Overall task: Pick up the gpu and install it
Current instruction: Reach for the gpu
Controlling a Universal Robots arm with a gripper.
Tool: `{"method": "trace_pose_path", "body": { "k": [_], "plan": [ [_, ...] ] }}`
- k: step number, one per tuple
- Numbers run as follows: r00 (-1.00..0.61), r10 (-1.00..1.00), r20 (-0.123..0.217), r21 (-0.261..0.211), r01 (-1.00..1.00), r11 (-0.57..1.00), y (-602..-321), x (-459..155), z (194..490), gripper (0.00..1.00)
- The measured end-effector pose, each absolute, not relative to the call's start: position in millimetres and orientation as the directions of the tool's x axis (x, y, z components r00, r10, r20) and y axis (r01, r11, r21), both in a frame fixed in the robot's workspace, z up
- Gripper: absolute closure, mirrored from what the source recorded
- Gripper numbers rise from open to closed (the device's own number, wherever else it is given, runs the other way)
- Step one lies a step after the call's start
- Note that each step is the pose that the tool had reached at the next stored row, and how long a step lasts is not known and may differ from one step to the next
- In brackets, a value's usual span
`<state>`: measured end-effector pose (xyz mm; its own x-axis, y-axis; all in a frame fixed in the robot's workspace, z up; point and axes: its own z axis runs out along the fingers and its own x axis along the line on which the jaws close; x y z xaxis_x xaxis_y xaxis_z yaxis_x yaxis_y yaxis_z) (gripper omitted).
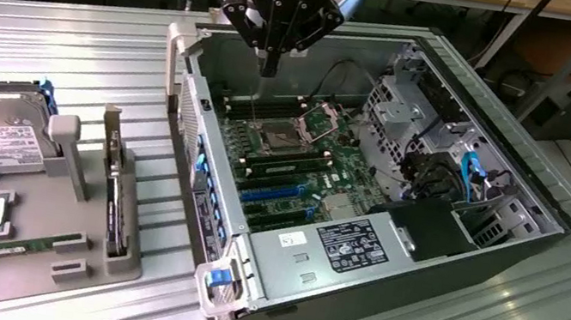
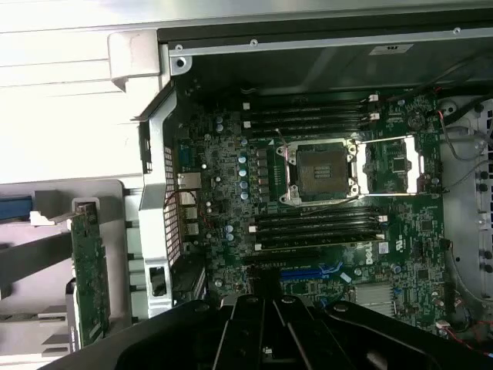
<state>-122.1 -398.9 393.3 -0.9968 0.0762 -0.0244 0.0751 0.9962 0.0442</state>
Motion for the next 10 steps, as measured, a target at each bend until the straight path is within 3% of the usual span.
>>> {"method": "trace_pose_path", "body": {
  "k": [10],
  "plan": [
    [-0.997,0.076,-0.025,0.044,0.075,0.996,-409,-173,392,0.89]
  ]
}}
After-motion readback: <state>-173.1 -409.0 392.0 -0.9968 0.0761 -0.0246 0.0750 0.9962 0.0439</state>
